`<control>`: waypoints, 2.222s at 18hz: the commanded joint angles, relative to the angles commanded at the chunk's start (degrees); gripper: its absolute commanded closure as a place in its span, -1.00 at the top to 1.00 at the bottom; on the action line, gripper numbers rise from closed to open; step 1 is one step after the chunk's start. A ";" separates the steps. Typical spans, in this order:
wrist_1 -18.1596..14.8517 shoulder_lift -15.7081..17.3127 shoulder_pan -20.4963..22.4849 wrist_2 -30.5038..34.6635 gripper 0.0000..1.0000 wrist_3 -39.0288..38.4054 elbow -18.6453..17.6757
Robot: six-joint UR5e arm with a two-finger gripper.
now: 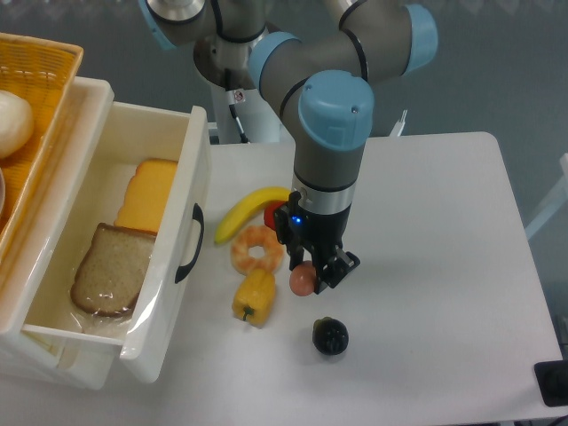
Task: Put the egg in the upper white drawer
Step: 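Lift the egg and carry it over the white drawer, then lower the egg into the drawer beside the cheese slice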
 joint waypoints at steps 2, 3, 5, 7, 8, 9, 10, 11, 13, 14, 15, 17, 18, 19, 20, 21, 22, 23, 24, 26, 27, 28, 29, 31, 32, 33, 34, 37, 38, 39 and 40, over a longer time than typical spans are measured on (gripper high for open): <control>-0.09 0.79 -0.09 -0.27 -0.39 -0.36 -0.09; -0.09 1.67 -0.17 -0.79 -0.39 -0.53 -0.09; -0.17 2.37 -0.26 -2.55 -0.39 -0.89 -0.09; -1.75 3.95 -0.26 -3.17 -0.39 -1.15 -0.18; -2.63 4.57 -0.35 -3.69 -0.39 -1.15 -0.18; -4.12 5.88 -0.44 -4.92 -0.39 -1.15 -0.70; -4.83 7.20 -0.35 -6.84 -0.39 -1.15 -1.66; -5.27 8.60 -0.35 -9.56 -0.39 -1.15 -2.19; -5.54 9.93 -0.61 -10.47 -0.39 -1.15 -2.28; -5.97 10.98 -1.31 -10.38 -0.39 -1.06 -2.81; -6.15 12.04 -2.19 -10.47 -0.39 -0.54 -3.77; -6.24 13.19 -4.12 -10.47 -0.39 -0.36 -4.57; -6.07 13.36 -5.96 -10.12 -0.39 -0.01 -4.92; -6.15 13.97 -6.76 -10.12 -0.39 0.51 -4.92; -6.15 14.50 -7.11 -10.12 -0.39 1.04 -5.01; -6.33 15.12 -7.55 -10.20 -0.39 1.57 -5.10; -6.42 15.82 -8.60 -10.03 -0.39 1.75 -5.10; -6.42 16.09 -9.13 -9.94 -0.39 1.66 -5.36; -6.50 16.18 -9.40 -10.03 -0.39 1.75 -5.36; -7.46 16.53 -11.07 -9.85 -0.39 1.84 -5.45; -7.99 17.14 -11.33 -8.98 -0.39 2.01 -5.97; -8.17 17.23 -11.60 -8.19 -0.39 2.62 -6.50; -8.26 17.14 -12.21 -8.09 -0.39 3.85 -7.03; -8.35 16.79 -12.83 -7.31 -0.39 6.22 -7.90; -8.44 16.71 -13.35 -6.95 -0.39 6.84 -8.61; -8.61 16.70 -13.79 -6.86 -0.39 7.80 -9.05; -8.96 16.62 -13.97 -6.52 -0.39 8.94 -9.23; -9.58 16.35 -14.50 -5.98 -0.39 10.10 -9.40; -9.58 16.35 -14.94 -5.98 -0.39 10.10 -9.40; -9.58 16.18 -15.29 -5.98 -0.38 10.01 -9.49; -9.67 15.83 -15.29 -5.98 -0.38 10.01 -9.58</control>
